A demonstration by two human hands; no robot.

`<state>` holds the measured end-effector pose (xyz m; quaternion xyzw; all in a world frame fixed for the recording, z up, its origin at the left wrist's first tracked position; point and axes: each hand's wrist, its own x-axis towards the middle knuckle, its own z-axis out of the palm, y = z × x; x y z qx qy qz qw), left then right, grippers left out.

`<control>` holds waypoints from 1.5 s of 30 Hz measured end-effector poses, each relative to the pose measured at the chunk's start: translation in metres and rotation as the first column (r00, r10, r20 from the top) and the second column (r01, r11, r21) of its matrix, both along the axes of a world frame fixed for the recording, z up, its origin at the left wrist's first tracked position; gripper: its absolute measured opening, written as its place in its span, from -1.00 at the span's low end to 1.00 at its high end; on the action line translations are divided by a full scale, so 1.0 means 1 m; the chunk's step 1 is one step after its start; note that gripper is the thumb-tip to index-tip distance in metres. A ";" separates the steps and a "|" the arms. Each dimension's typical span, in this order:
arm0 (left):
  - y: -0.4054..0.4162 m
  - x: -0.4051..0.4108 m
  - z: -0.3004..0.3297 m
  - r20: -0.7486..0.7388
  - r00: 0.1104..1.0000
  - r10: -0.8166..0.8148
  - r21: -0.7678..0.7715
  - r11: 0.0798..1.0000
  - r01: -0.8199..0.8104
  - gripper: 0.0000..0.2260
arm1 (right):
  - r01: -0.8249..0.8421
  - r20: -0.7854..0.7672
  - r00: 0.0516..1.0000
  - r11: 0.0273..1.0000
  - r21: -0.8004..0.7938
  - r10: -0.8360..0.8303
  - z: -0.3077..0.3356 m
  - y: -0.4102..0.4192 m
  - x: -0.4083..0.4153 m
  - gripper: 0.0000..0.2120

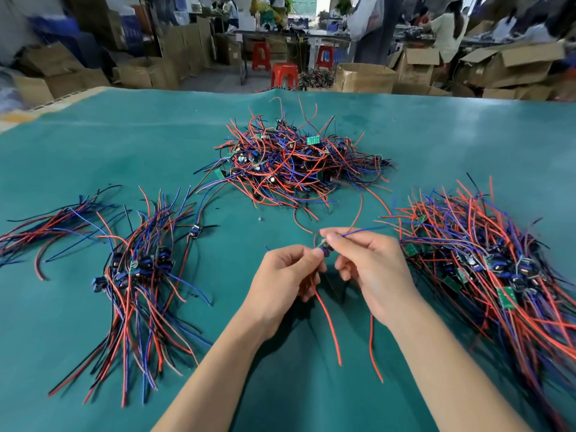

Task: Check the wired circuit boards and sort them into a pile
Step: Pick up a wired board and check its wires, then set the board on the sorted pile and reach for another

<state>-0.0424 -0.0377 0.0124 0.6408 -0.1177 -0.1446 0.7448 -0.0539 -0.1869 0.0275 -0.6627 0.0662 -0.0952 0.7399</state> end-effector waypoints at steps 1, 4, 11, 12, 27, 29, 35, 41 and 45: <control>0.001 0.000 0.001 0.005 0.999 -0.047 0.009 0.999 0.047 -0.73 | 0.010 -0.009 1.000 1.000 0.006 -0.010 0.000 -0.003 0.001 -0.87; 0.001 -0.003 0.003 0.020 0.988 -0.153 0.051 0.987 0.152 -0.75 | 0.036 -0.017 0.999 0.999 -0.032 -0.037 0.001 -0.013 0.003 -0.86; 0.001 -0.004 0.006 0.039 0.977 -0.209 0.042 0.977 0.208 -0.75 | 0.233 -0.026 0.972 0.972 0.032 -0.233 0.002 -0.028 0.007 -0.81; 0.001 -0.005 0.007 0.049 0.975 -0.217 0.053 0.975 0.214 -0.75 | 0.282 -0.022 0.959 0.957 0.061 -0.281 0.003 -0.032 0.007 -0.81; 0.004 -0.005 0.008 0.055 0.962 -0.267 0.108 0.959 0.261 -0.76 | 0.680 0.117 0.694 0.701 0.217 -0.710 0.005 -0.068 0.009 -0.80; 0.005 -0.003 0.006 0.010 0.979 -0.205 0.041 0.978 0.204 -0.76 | 0.710 0.134 0.663 0.675 0.202 -0.737 0.005 -0.071 0.010 -0.83; 0.003 0.001 0.003 -0.045 0.997 -0.056 -0.079 0.995 0.052 -0.73 | 0.083 0.044 0.996 0.974 -0.212 -0.076 -0.005 -0.011 0.004 -0.62; 0.002 -0.002 0.006 0.018 0.996 -0.093 0.037 0.995 0.092 -0.70 | -0.111 0.068 0.990 0.973 -0.202 0.127 -0.003 0.000 -0.003 -0.83; 0.005 -0.005 0.009 0.007 0.973 -0.232 0.049 0.972 0.232 -0.75 | 0.048 0.082 0.996 0.996 -0.080 -0.042 0.003 -0.009 0.001 -0.93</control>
